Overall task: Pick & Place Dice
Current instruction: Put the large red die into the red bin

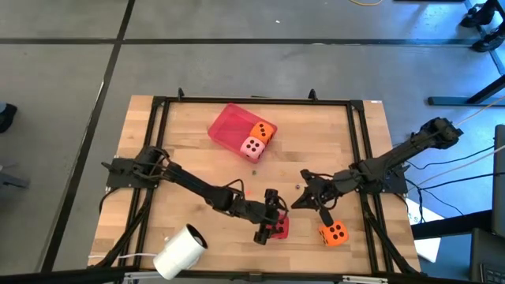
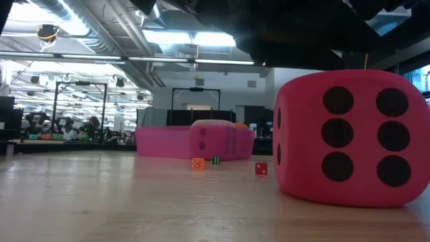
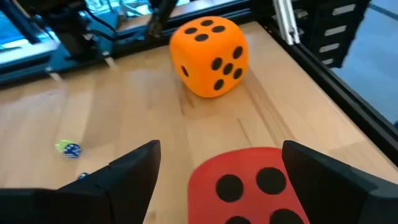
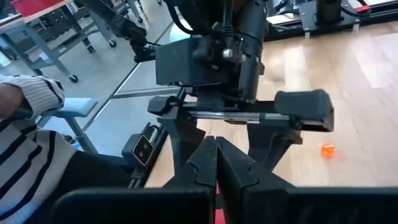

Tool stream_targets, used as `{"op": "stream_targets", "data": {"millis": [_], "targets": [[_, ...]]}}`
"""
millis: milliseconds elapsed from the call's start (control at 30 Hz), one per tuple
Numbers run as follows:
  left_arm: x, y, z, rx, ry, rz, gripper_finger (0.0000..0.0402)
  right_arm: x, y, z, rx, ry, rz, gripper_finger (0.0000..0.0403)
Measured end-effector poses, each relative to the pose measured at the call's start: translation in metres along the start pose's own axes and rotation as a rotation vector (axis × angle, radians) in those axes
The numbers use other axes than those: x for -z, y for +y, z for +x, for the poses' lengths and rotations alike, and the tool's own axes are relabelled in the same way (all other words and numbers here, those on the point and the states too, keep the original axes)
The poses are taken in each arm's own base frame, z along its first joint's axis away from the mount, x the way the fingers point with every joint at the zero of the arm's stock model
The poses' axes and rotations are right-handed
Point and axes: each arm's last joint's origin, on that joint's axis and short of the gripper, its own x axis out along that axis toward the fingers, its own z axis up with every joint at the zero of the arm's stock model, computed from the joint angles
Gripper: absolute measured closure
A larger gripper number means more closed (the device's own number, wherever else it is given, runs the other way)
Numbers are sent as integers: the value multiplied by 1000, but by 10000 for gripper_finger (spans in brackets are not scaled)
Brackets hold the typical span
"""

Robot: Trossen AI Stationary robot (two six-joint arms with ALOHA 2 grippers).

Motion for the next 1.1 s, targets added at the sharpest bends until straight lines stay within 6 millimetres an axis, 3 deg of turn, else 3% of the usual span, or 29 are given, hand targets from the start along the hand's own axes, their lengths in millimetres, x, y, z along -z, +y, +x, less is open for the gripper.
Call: {"op": "stream_targets", "data": {"millis": [433,600,1100], "targets": [[-12,2,-1,-5,-109,-52,68,1,2,0,-7,1,2,401],[-11,2,-1,-10,-104,36,68,1,2,0,-7,2,2,401],[-7,-9,-3,-17,-61,68,68,1,2,0,-7,2,-6,401]]}}
